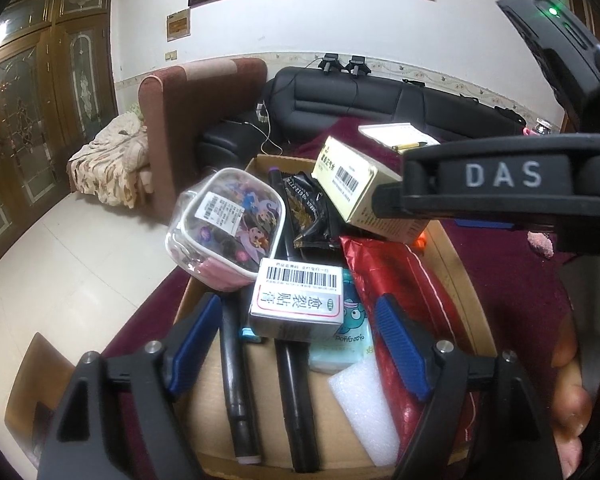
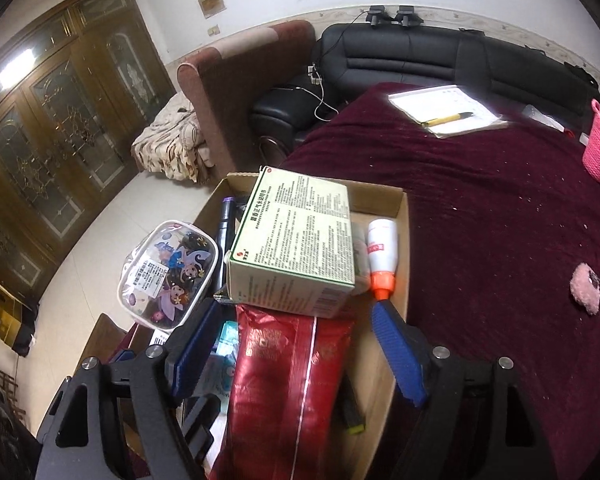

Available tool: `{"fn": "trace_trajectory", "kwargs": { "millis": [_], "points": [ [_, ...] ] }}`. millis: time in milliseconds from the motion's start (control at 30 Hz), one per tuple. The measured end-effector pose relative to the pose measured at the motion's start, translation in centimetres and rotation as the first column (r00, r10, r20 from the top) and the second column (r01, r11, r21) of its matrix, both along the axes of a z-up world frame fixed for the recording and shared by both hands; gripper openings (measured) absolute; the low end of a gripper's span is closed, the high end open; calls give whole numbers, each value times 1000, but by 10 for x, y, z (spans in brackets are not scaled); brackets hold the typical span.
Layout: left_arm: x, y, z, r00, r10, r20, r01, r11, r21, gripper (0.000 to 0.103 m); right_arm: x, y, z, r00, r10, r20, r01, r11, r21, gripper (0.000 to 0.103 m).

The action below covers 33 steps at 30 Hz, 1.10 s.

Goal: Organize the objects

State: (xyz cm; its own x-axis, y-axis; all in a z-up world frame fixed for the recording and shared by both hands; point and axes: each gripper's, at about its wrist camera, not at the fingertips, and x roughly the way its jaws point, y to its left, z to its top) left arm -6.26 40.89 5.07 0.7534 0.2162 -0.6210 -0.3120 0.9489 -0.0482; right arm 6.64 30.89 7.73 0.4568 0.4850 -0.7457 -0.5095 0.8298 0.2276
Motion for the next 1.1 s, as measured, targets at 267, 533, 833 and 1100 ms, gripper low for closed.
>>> {"fn": "trace_trajectory", "kwargs": {
  "millis": [267, 533, 833, 1100],
  "points": [
    [-9, -12, 9, 999, 0, 32, -1, 1000, 27, 86, -14, -27, 4, 999, -40, 18, 39, 999, 24, 89],
    [-23, -21, 16, 998, 9, 60, -12, 999, 41, 89, -36, -52, 9, 997, -61, 42, 59, 997, 46, 94],
    [-44, -35, 25, 993, 28, 115, -43, 991, 123, 100, -64, -86, 9, 993, -96, 74, 92, 994, 63, 103],
    [-64, -42, 30, 991, 56, 122, -82, 972, 222, 103, -101, -111, 5, 982, -112, 152, 107, 993, 41, 103]
  ]
}}
